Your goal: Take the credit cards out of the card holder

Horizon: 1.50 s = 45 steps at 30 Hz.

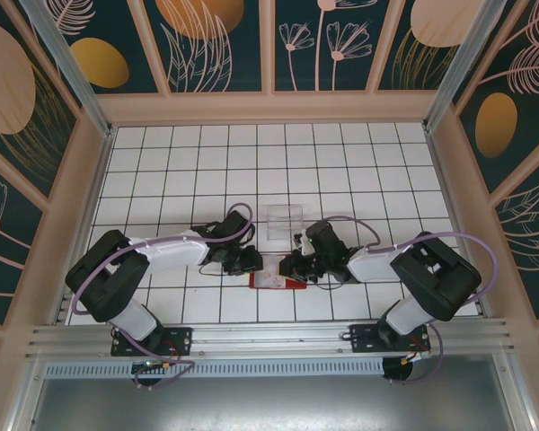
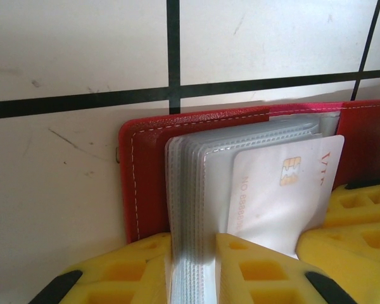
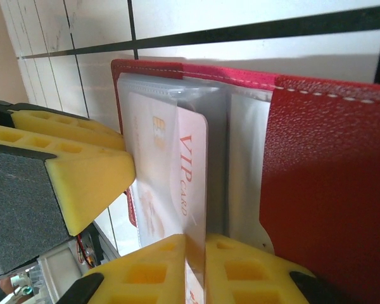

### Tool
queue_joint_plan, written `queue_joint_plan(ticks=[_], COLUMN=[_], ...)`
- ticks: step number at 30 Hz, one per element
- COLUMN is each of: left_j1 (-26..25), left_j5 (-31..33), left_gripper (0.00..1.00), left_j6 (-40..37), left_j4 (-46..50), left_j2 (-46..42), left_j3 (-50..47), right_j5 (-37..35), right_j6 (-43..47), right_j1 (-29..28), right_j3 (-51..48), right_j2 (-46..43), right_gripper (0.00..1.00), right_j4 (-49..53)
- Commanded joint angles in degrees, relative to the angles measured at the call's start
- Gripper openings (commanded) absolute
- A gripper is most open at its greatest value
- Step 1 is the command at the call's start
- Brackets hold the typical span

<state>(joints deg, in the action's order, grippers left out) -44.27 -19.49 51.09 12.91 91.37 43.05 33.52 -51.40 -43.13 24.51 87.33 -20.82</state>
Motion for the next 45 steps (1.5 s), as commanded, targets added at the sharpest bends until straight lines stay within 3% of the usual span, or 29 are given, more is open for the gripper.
queue_joint_plan(ticks=[1, 12, 28, 45], left_j1=[-0.46, -0.46, -0.44, -0.44], left_j5=[4.10, 4.54, 5.25, 7.33], left_gripper=[0.24, 0.24, 0.24, 0.23], left_j6=[-1.09, -1.21, -1.09, 0.30], left_j4=[5.29, 5.99, 6.87, 6.65], left_j2=[3.46, 3.53, 3.55, 0.74], left_j3=[-1.63, -1.37, -0.64, -1.89], right_j5=[-0.21, -0.37, -1.09, -3.54], right_j6=[-0.11, 0.07, 1.20, 7.27], right_j1=[0.51, 0.91, 1.99, 3.80], right_j3=[-1.22, -2.00, -3.46, -2.63], right_j2=[-1.27, -2.60, -4.44, -11.61], right_gripper=[0.15, 0.15, 0.06, 0.02], right_j4=[0.95, 1.32, 2.49, 13.69])
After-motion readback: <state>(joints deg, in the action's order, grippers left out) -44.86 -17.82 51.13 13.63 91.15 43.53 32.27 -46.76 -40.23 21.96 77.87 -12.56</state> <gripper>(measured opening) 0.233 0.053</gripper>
